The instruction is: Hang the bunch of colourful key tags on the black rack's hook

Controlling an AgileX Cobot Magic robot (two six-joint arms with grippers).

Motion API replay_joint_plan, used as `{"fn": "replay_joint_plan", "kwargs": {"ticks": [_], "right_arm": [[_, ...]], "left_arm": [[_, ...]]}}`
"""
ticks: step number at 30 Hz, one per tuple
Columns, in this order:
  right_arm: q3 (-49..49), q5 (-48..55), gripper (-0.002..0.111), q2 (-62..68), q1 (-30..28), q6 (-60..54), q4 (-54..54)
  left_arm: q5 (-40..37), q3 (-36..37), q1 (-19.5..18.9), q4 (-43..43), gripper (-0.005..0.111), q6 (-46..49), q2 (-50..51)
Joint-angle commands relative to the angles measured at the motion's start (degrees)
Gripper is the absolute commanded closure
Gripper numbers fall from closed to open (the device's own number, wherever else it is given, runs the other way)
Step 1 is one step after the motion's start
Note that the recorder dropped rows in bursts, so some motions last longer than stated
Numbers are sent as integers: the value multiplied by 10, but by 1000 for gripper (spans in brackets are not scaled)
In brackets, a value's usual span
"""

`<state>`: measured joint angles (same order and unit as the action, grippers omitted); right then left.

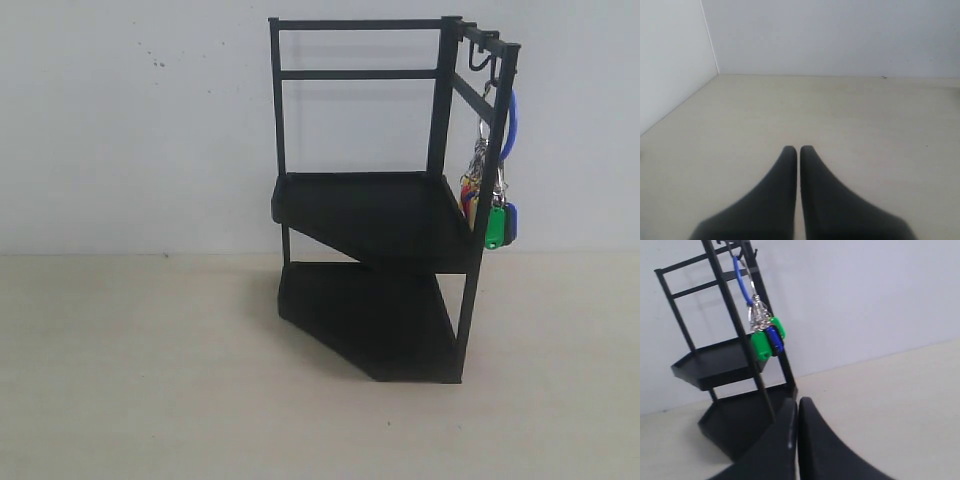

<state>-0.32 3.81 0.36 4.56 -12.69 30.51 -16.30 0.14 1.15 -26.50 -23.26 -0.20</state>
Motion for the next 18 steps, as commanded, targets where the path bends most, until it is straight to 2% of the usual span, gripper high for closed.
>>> {"fn": "replay_joint_plan", "kwargs": {"ticks": [1, 6, 11, 18], "right_arm": [[3, 21, 108, -4, -41, -73, -4], [3, 112, 108, -4, -46, -134, -4], [3, 184, 108, -4, -46, -134, -13], [3, 188, 108, -4, -46, -109, -28]], "left_arm": [[0, -1, 1, 0, 102, -3, 2], [0, -1, 1, 0, 102, -3, 2], [0, -1, 1, 0, 102, -3, 2], [0, -1, 1, 0, 102, -3, 2]]}}
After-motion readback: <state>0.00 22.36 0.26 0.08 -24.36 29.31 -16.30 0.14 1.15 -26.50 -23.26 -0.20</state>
